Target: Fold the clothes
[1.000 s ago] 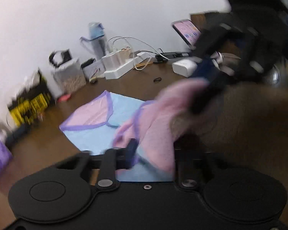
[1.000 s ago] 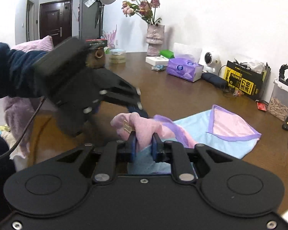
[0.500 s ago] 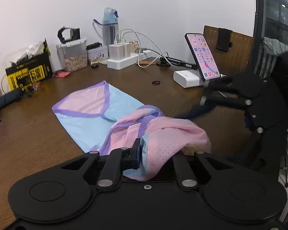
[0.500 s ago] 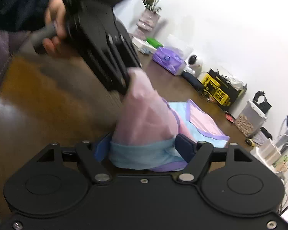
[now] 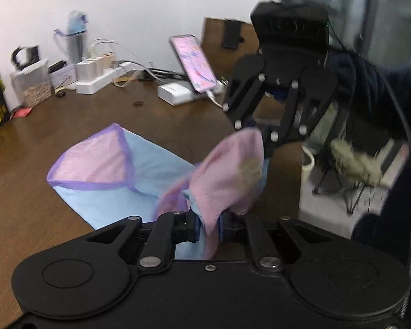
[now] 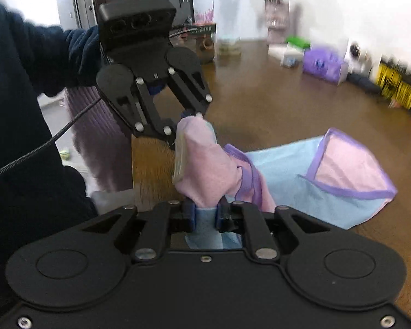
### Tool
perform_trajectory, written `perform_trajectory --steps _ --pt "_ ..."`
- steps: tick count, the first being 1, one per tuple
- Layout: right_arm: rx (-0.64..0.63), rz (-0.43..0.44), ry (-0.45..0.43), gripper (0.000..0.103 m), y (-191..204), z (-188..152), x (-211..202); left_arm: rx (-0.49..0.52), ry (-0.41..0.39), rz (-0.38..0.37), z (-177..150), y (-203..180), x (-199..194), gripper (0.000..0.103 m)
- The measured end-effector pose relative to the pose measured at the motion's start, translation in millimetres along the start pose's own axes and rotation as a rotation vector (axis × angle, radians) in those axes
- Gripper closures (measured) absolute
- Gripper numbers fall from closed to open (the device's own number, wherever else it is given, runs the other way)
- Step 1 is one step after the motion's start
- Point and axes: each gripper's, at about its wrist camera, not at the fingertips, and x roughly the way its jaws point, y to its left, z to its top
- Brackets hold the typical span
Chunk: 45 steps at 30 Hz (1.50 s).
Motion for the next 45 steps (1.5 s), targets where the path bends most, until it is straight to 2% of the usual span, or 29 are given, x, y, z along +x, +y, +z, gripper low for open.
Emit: perform_trajectory --steps 2,4,5,6,7,8,9,10,11,12,14,16,17,19,22,24,26,28,30,31,34,37,40,41,42,43,45 --pt "0.026 0.024 0.032 0.084 -32.2 16.2 3.0 -0.048 0.003 0.019 8.0 21.5 7.4 0.09" --pt "0.034 -0.003 0.059 0.082 -48.3 22.4 3.4 -0.094 0.006 0.037 11.4 32.8 13.9 0.09" --pt "0.035 -0.04 0.067 0.077 -56.4 25.8 5.5 -0.141 0.004 0.076 13.3 42.9 22.3 0.089" --pt "0.044 -0.1 0.066 0.066 -66.8 26.2 9.1 -0.21 0.009 0.146 14.1 53.0 31.3 0.089" --pt "0.056 -0.166 0.062 0.058 -77.7 26.2 13.0 -0.245 0.013 0.177 14.6 57.3 33.9 0.089" --pt "0.083 -0.267 0.053 0.043 -90.0 23.8 18.4 -0.31 0.007 0.237 13.1 67.8 41.7 0.085" --pt "0.102 -0.358 0.046 0.03 -97.3 19.3 23.2 -0.377 0.001 0.298 11.6 78.5 49.8 0.075" --pt "0.104 -0.41 0.039 0.029 -98.5 15.3 25.3 -0.404 -0.008 0.331 10.3 81.3 51.9 0.069" --pt "0.107 -0.483 0.027 0.029 -98.9 9.6 27.0 -0.424 -0.025 0.355 8.5 81.7 51.8 0.056" --pt "0.11 -0.513 0.02 0.029 -97.3 6.7 26.9 -0.443 -0.041 0.38 6.5 82.1 51.7 0.048" --pt "0.15 -0.618 -0.034 0.029 -82.4 -4.2 16.6 -0.492 -0.063 0.424 2.0 77.9 44.8 0.043" --pt "0.257 -0.649 -0.112 0.027 -59.1 -15.8 -0.2 -0.557 -0.096 0.458 -7.1 58.9 25.9 0.038" --pt "0.302 -0.629 -0.143 0.024 -50.0 -21.1 -5.0 -0.566 -0.121 0.441 -11.6 49.9 21.2 0.034" --pt "0.408 -0.565 -0.221 0.019 -26.3 -34.3 -9.8 -0.58 -0.158 0.388 -21.3 38.2 15.6 0.033" --pt "0.497 -0.522 -0.245 0.017 -11.6 -42.6 5.3 -0.597 -0.159 0.366 -28.1 25.4 25.6 0.033" --pt "0.524 -0.557 -0.226 0.017 -12.5 -43.5 22.0 -0.593 -0.125 0.386 -29.0 21.0 35.8 0.033" --pt "0.552 -0.57 -0.235 0.018 -14.8 -45.4 30.7 -0.594 -0.129 0.391 -31.5 16.4 38.7 0.033" --pt "0.562 -0.528 -0.251 0.042 -18.2 -46.2 37.4 -0.599 -0.131 0.38 -32.1 11.7 40.5 0.033" --pt "0.583 -0.482 -0.277 0.085 -23.2 -47.4 38.5 -0.604 -0.124 0.369 -32.7 4.2 41.5 0.035" --pt "0.598 -0.459 -0.297 0.089 -26.0 -48.5 37.3 -0.607 -0.119 0.364 -34.0 -0.4 40.4 0.035" --pt "0.674 -0.365 -0.358 0.089 -31.6 -56.2 24.1 -0.655 -0.128 0.309 -37.4 -13.8 35.8 0.037" --pt "0.756 -0.291 -0.323 0.088 -42.4 -76.1 23.3 -0.659 -0.125 0.321 -42.2 -21.2 39.1 0.039" --pt "0.822 -0.211 -0.334 0.085 -46.7 -89.4 21.4 -0.596 -0.123 0.353 -42.3 -33.0 42.8 0.039" --pt "0.814 -0.209 -0.329 0.078 -44.7 -88.3 20.7 -0.587 -0.11 0.341 -40.6 -35.3 41.9 0.039" --pt "0.788 -0.215 -0.32 0.066 -41.2 -84.7 19.3 -0.586 -0.105 0.319 -39.0 -36.1 38.5 0.038" --pt "0.761 -0.222 -0.309 0.058 -36.8 -80.8 17.5 -0.585 -0.109 0.308 -38.0 -36.4 35.9 0.038" --pt "0.702 -0.26 -0.302 0.03 -25.3 -73.6 10.2 -0.559 -0.152 0.302 -34.5 -40.3 20.9 0.034"
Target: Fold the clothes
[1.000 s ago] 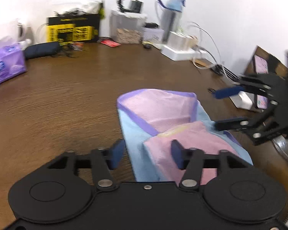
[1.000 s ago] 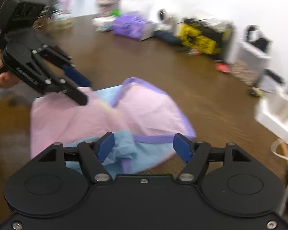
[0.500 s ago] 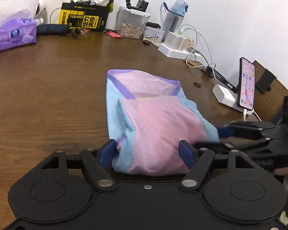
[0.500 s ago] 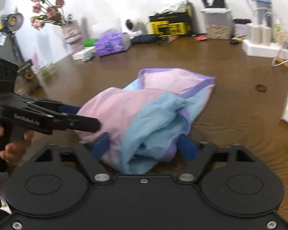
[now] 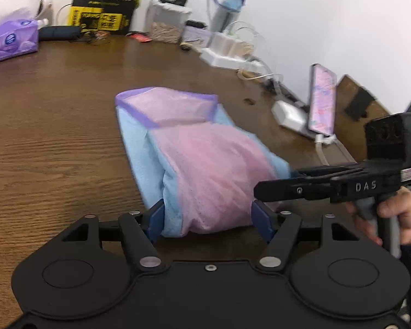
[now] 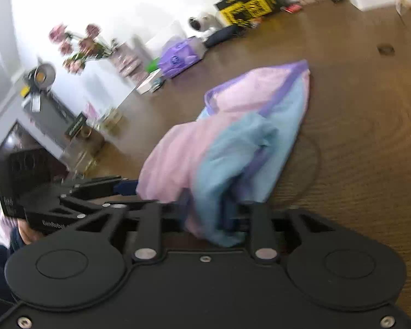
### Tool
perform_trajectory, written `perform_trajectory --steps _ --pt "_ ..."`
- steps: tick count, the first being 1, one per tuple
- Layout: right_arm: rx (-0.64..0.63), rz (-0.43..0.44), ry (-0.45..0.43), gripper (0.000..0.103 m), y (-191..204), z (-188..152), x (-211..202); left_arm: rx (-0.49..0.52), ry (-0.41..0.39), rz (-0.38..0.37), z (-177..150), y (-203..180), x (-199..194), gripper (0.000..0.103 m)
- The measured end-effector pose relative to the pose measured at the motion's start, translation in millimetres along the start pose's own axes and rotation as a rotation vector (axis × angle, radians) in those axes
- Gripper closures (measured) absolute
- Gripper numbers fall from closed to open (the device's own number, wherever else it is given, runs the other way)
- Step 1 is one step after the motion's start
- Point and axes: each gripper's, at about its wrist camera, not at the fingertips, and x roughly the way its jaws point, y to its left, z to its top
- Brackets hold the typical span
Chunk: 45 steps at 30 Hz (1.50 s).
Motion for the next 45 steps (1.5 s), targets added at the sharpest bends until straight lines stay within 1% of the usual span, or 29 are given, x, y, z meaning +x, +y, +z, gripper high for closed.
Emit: perform_trajectory --steps 3,5,6,8,9,10,12,13,15,16,18,19,20,22,23,24,25,26,28,29,30,31,32,33,35,37,42,44,45 --pt "-0.044 -0.018 -0.027 0.027 8.2 2.0 -10.2 0.013 -0.017 0.025 2.7 2.9 -0.7 0.033" --pt "-0.036 -0.024 -0.036 0.028 5.7 2.4 -10.2 -0.002 0.019 0.035 1.2 5.1 10.5 0.034" --pt "-0.022 -0.026 -0.04 0.041 2.9 2.2 -8.4 -0.001 0.044 0.044 -2.0 4.7 18.9 0.035" --pt "0.031 -0.009 -0.007 0.066 -8.2 -1.5 5.0 0.033 0.035 0.068 -5.6 1.6 21.3 0.035" --pt "0.045 -0.004 -0.008 0.071 -10.3 -4.7 8.7 0.051 0.03 0.081 -7.4 0.0 22.3 0.035" --pt "0.049 -0.006 -0.007 0.071 -9.8 -4.7 8.0 0.053 0.034 0.083 -6.7 -0.1 21.3 0.035" --pt "0.03 -0.022 -0.009 0.068 -4.2 -3.4 2.9 0.042 -0.004 0.058 2.0 3.3 4.6 0.033" --pt "0.01 -0.035 -0.013 0.063 0.2 -2.0 -1.5 0.043 -0.023 0.051 5.6 4.2 -0.4 0.032" --pt "-0.036 -0.057 -0.04 0.023 8.1 3.4 -15.9 0.048 -0.113 0.056 23.5 10.9 -21.8 0.021" --pt "-0.08 -0.084 -0.081 0.019 12.2 9.9 -29.8 0.047 -0.133 0.068 29.2 12.4 -24.7 0.019" --pt "-0.114 -0.127 -0.115 0.019 11.2 23.2 -37.7 0.054 -0.17 0.156 54.5 22.2 -18.8 0.016" --pt "-0.129 -0.149 -0.132 0.019 9.7 31.1 -40.8 0.053 -0.171 0.178 61.1 25.9 -13.4 0.016" --pt "-0.132 -0.176 -0.148 0.019 3.2 44.4 -38.7 0.043 -0.161 0.217 74.6 36.3 3.4 0.016" --pt "-0.148 -0.231 -0.142 0.019 -7.6 63.1 -25.2 0.006 -0.093 0.267 97.6 56.8 46.0 0.019" --pt "-0.161 -0.287 -0.126 0.02 -16.1 77.5 -9.5 -0.001 -0.074 0.285 102.5 61.1 57.1 0.02" --pt "-0.17 -0.319 -0.11 0.026 -22.1 87.2 3.6 0.006 -0.041 0.31 108.8 65.9 76.5 0.025" --pt "-0.179 -0.347 -0.093 0.029 -27.8 96.3 16.4 0.014 -0.028 0.316 110.7 68.3 83.6 0.026" --pt "-0.186 -0.357 -0.073 0.033 -31.9 102.5 26.6 0.028 0.0 0.323 113.7 72.2 98.6 0.026" --pt "-0.197 -0.361 -0.036 0.037 -42.5 113.3 47.2 -0.001 0.048 0.311 115.4 80.2 117.1 0.03" --pt "-0.199 -0.37 -0.007 0.044 -49.0 118.5 60.3 -0.002 0.046 0.303 115.2 81.8 117.9 0.032" --pt "-0.201 -0.384 0.012 0.051 -52.3 121.0 70.4 0.0 0.036 0.293 113.8 81.9 120.3 0.039" --pt "-0.208 -0.389 0.022 0.053 -53.5 121.1 75.9 0.004 0.035 0.292 113.6 81.4 120.9 0.047" --pt "-0.221 -0.39 0.026 0.059 -54.5 120.0 80.1 0.008 0.033 0.291 113.4 80.9 121.5 0.074" --pt "-0.235 -0.391 0.03 0.071 -55.5 118.8 84.4 0.013 0.045 0.288 113.7 80.6 121.9 0.095" --pt "-0.246 -0.385 0.038 0.099 -57.2 116.6 87.6 0.04 0.065 0.266 112.4 77.8 123.1 0.1" --pt "-0.255 -0.339 0.016 0.099 -56.0 112.0 81.7 0.055 0.054 0.24 110.1 72.5 117.1 0.101" --pt "-0.24 -0.22 -0.078 0.099 -48.0 104.7 43.2 0.109 -0.068 0.197 99.6 53.3 69.8 0.101" --pt "-0.288 -0.145 -0.121 0.099 -37.0 94.1 17.5 0.14 -0.103 0.181 94.4 45.7 53.1 0.101" --pt "-0.323 -0.105 -0.141 0.099 -30.8 87.7 5.4 0.184 -0.155 0.164 80.4 34.9 32.5 0.101"
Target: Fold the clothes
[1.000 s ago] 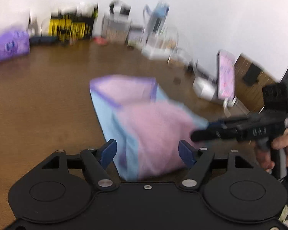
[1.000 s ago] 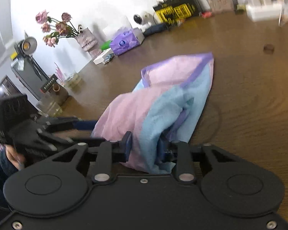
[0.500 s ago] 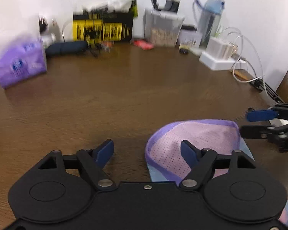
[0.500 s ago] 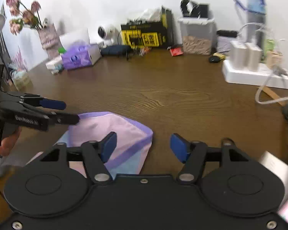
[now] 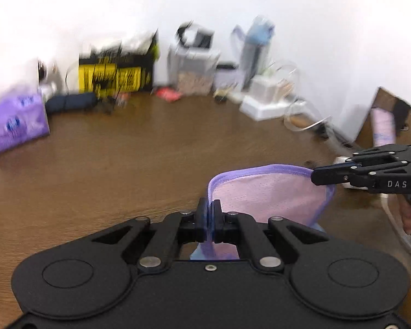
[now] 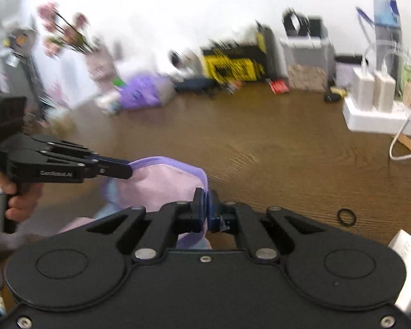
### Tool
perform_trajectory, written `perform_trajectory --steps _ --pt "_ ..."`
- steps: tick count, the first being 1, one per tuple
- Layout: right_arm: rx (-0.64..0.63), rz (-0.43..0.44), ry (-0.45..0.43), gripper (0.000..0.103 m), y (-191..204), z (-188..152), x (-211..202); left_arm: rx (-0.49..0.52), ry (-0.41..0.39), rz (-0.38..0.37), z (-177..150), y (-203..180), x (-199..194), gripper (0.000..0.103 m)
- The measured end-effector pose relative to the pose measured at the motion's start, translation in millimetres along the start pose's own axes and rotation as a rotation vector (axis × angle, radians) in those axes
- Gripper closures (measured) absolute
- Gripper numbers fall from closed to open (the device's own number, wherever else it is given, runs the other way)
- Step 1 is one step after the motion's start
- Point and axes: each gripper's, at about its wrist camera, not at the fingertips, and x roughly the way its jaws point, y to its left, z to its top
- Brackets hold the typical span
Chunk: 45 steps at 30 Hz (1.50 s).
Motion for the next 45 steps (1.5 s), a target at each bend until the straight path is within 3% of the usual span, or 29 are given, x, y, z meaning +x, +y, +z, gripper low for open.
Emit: perform_trajectory --steps 3,7,10,13,14,15,16,19,20,21,24,27,29,30,31,32,33,34,35,37,39,40,42,44,45 --pt "-0.133 0.126 -0.058 0.098 21.9 -17.5 -36.4 0.039 0.022 0.008 -31.1 -18.2 -19.6 0.101" --pt "-0.244 0.182 0.136 0.097 46.8 -60.4 -33.3 0.01 0.097 0.01 -71.3 -30.3 -20.7 0.101" --pt "-0.248 0.185 0.164 0.094 51.3 -70.5 -33.4 0.02 0.086 0.034 -82.0 -34.7 -25.3 0.1" --pt "-0.25 0.187 0.113 0.066 52.1 -56.5 -47.8 0.053 0.07 0.039 -78.1 -36.6 -26.5 0.1" --pt "-0.252 0.18 0.075 0.044 53.3 -50.5 -51.4 0.077 0.055 0.028 -77.3 -38.7 -28.0 0.1" --pt "-0.255 0.174 0.036 0.032 54.4 -44.5 -54.9 0.088 0.054 0.024 -78.3 -39.8 -28.6 0.1" --pt "-0.259 0.17 0.004 0.032 56.3 -38.9 -56.6 0.098 0.053 0.02 -79.3 -41.0 -29.2 0.1" --pt "-0.303 0.202 0.017 0.032 73.9 -29.6 -27.7 0.122 0.07 0.047 -82.7 -44.5 -25.8 0.1" --pt "-0.318 0.212 0.026 0.037 79.6 -27.1 -16.9 0.119 0.067 0.043 -83.3 -44.4 -26.9 0.1" --pt "-0.333 0.218 0.059 0.058 83.5 -27.7 -1.3 0.118 0.063 0.041 -83.1 -43.9 -28.0 0.1" --pt "-0.326 0.191 0.119 0.096 83.7 -31.2 23.8 0.134 0.047 0.081 -82.5 -42.7 -32.3 0.1" --pt "-0.306 0.196 0.047 0.096 79.2 -32.4 12.1 0.104 0.05 0.092 -81.9 -32.2 -40.3 0.099" --pt "-0.319 0.217 0.025 0.096 82.9 -33.8 -3.1 0.069 0.059 0.039 -77.0 -25.9 -48.2 0.098" --pt "-0.331 0.226 0.028 0.096 86.1 -35.2 -8.9 0.034 0.066 -0.04 -69.5 -20.6 -58.2 0.095" --pt "-0.355 0.233 0.043 0.096 92.0 -39.6 -15.4 0.016 0.061 -0.069 -66.0 -17.8 -62.1 0.091" --pt "-0.375 0.235 0.058 0.096 96.7 -44.0 -19.2 -0.054 0.019 -0.159 -55.6 -9.8 -76.1 0.072" --pt "-0.394 0.237 0.072 0.096 101.6 -48.5 -22.8 -0.1 -0.033 -0.201 -48.5 -5.5 -86.2 0.036" --pt "-0.414 0.237 0.087 0.096 107.7 -53.7 -25.1 -0.144 -0.087 -0.24 -41.6 -1.5 -96.2 0.02" --pt "-0.433 0.234 0.102 0.096 113.6 -58.8 -26.9 -0.163 -0.127 -0.231 -35.3 -1.8 -101.4 0.013" --pt "-0.456 0.212 0.128 0.095 119.8 -68.0 -23.4 -0.114 -0.121 -0.143 -26.1 -15.2 -91.1 0.013" --pt "-0.461 0.201 0.139 0.095 123.2 -75.0 -22.5 0.018 -0.01 0.0 -33.4 -39.9 -50.6 0.017" --pt "-0.459 0.198 0.14 0.094 124.7 -77.6 -23.0 0.046 0.011 0.027 -36.6 -43.8 -42.1 0.019" --pt "-0.465 0.191 0.125 0.075 127.7 -79.4 -32.9 0.12 0.086 0.106 -52.6 -54.6 -17.5 0.022" --pt "-0.48 0.183 0.097 0.06 130.7 -78.9 -49.3 0.125 0.099 0.118 -62.5 -55.9 -13.3 0.022" --pt "-0.487 0.179 0.083 0.047 132.3 -78.6 -57.6 0.119 0.095 0.12 -66.3 -55.3 -13.9 0.022"
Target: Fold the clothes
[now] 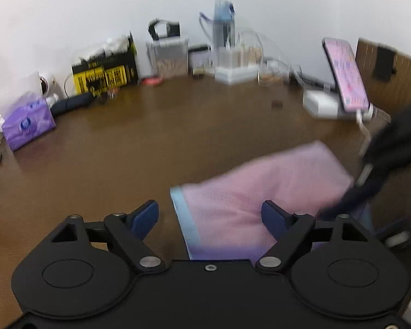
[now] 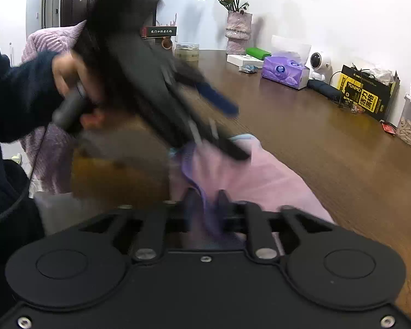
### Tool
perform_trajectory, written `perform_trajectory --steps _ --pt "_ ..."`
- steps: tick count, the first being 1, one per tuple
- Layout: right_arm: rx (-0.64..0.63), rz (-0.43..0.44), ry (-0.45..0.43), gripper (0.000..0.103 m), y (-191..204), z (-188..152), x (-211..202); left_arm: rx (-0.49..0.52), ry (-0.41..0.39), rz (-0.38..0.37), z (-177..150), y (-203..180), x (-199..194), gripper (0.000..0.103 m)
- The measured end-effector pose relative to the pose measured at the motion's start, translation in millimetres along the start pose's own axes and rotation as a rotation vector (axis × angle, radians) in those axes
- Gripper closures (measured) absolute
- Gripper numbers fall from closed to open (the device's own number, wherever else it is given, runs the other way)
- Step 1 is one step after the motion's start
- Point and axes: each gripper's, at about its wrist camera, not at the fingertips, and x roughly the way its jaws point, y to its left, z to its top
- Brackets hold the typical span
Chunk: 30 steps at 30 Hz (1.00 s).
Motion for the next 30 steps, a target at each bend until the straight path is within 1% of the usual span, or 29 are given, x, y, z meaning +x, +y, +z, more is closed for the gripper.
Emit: perform_trajectory --steps 1,2,3,4,6,10,11,14,15,17,18,19,21,22,24,30 --pt "-0.005 -0.008 -0.017 0.038 1.7 0.9 -8.1 -0.007 -0.003 0.002 -3.9 0.1 -0.1 0.022" --pt "0.008 -0.02 -0.065 0.03 -2.5 2.9 -16.5 -0.018 0.001 -0.007 -5.5 2.4 -0.3 0.022" --pt "0.035 -0.035 -0.104 0.03 -10.0 5.4 -22.0 -0.031 0.006 -0.014 -6.5 5.0 0.7 0.022" --pt "0.07 -0.066 -0.119 0.03 -19.7 8.2 -22.9 -0.035 0.008 -0.015 -7.2 6.4 2.6 0.022" --pt "0.121 -0.156 -0.079 0.03 -35.0 9.3 -8.7 -0.039 0.01 -0.011 -7.5 6.7 1.8 0.022" --pt "0.044 -0.152 0.078 0.03 -26.0 -5.4 23.4 -0.032 0.008 0.007 -13.4 7.6 -3.4 0.02" --pt "0.026 -0.15 0.11 0.026 -23.4 -9.1 29.8 -0.043 0.012 0.002 -14.9 8.9 -4.7 0.019" --pt "0.043 -0.164 0.109 0.019 -17.5 -15.8 23.0 -0.102 0.037 -0.018 -15.9 12.2 -13.8 0.016" --pt "0.053 -0.172 0.11 0.018 -16.5 -17.5 20.8 -0.127 0.042 -0.035 -15.0 13.1 -19.0 0.014" --pt "0.065 -0.178 0.107 0.017 -15.3 -19.7 19.2 -0.159 0.025 -0.104 -14.0 15.2 -33.2 0.008" --pt "0.067 -0.182 0.108 0.016 -15.2 -20.6 18.0 -0.15 0.021 -0.113 -14.8 14.8 -36.1 0.007" --pt "0.068 -0.186 0.108 0.015 -15.1 -21.4 17.1 -0.119 0.025 -0.092 -17.1 12.3 -36.3 0.007" --pt "0.073 -0.198 0.113 0.012 -15.9 -22.4 19.2 -0.049 0.051 -0.007 -23.4 7.2 -31.4 0.007" --pt "0.075 -0.204 0.116 0.012 -16.1 -22.6 20.2 -0.033 0.053 0.007 -25.8 6.3 -31.2 0.007" --pt "0.071 -0.217 0.123 0.012 -14.7 -21.1 20.5 -0.016 0.041 0.007 -32.5 9.5 -37.7 0.007" --pt "0.067 -0.228 0.12 0.011 -9.4 -18.5 26.5 -0.021 0.052 0.033 -36.9 17.6 -46.0 0.006"
